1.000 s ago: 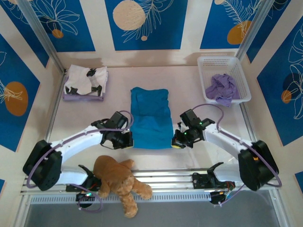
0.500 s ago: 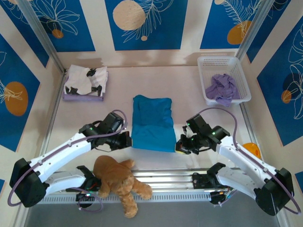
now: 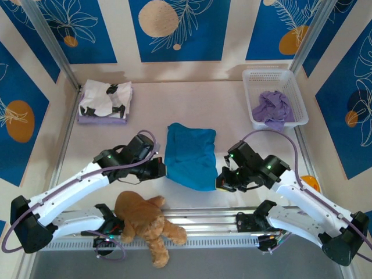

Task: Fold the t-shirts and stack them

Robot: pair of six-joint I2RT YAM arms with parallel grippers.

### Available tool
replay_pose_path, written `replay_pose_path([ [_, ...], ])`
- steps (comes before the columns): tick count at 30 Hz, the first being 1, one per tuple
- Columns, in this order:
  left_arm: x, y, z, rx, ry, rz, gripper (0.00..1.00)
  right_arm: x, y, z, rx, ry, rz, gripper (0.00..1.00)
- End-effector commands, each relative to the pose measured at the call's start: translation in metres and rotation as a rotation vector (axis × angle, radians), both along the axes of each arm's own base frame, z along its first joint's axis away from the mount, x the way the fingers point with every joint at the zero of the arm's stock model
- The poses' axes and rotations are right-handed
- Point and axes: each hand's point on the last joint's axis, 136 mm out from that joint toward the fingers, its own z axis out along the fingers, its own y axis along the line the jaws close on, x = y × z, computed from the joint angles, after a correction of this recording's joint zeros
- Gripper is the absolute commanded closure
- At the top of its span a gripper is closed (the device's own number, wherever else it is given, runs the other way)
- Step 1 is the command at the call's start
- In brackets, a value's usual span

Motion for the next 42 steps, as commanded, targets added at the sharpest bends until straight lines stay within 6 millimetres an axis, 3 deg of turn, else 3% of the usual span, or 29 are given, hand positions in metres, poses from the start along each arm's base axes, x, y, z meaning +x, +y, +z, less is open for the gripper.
replay_pose_path([
  [1, -0.006, 0.011, 0.000, 0.073, 0.002, 0.018, 1.00, 0.002, -0.006, 0.013, -0.033, -0.027, -0.045, 1.00],
  [9, -0.013, 0.013, 0.018, 0.062, -0.053, 0.030, 1.00, -0.003, -0.013, 0.024, -0.057, -0.071, -0.072, 1.00],
  [16, 0.014, 0.003, 0.034, 0.114, -0.116, 0.005, 1.00, 0.018, -0.006, 0.025, -0.041, -0.078, -0.089, 1.00],
  [27, 0.071, -0.008, 0.045, 0.041, -0.098, 0.012, 1.00, 0.074, -0.016, 0.040, 0.071, -0.110, -0.206, 1.00],
  [37, 0.116, -0.006, 0.035, -0.002, -0.068, 0.032, 1.00, 0.132, -0.021, 0.042, 0.055, -0.158, -0.208, 1.00],
  [42, 0.137, -0.016, 0.028, -0.010, -0.034, -0.018, 1.00, 0.157, -0.028, 0.037, 0.049, -0.154, -0.228, 1.00],
])
